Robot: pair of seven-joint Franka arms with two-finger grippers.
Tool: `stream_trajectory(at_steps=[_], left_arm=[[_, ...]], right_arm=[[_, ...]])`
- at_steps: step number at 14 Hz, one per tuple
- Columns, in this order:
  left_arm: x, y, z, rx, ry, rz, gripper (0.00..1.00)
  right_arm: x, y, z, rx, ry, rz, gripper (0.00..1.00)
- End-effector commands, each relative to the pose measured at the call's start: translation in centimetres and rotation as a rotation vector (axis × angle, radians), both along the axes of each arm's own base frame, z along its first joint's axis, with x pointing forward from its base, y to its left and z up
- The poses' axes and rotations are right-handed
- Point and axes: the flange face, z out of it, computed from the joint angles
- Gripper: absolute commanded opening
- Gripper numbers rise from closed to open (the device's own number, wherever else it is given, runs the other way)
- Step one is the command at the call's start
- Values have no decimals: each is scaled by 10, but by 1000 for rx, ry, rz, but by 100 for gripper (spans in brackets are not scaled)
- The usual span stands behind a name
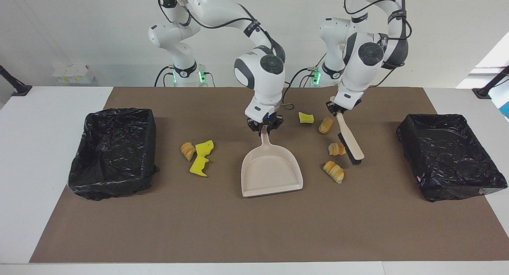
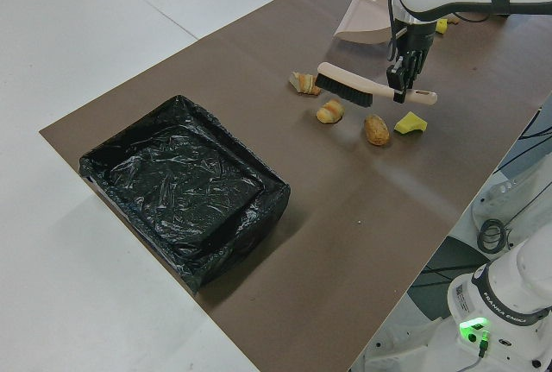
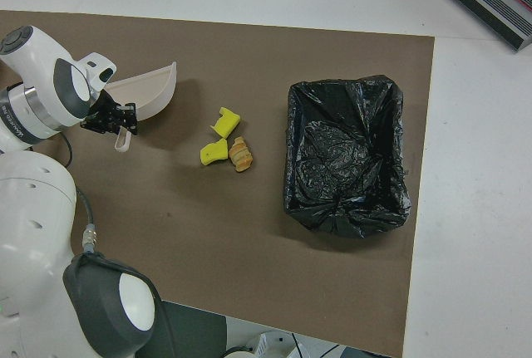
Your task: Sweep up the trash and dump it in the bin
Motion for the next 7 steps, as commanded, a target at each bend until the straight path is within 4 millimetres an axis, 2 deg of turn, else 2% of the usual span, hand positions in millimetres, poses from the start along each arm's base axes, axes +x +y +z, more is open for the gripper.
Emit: stream_trajectory(at_steps=[1,5,7], left_arm=[[-39,-17,-1,-165,53,-199,0],[-87,-38,-2,-230,130,-435,0],[-115,-48,-11,-228,153,-508,0]], right_arm=[[-4,-19,9,-1,41,175,0],[2,-40,8,10,85,454,0],[11,-57,5,24,101,609,0]])
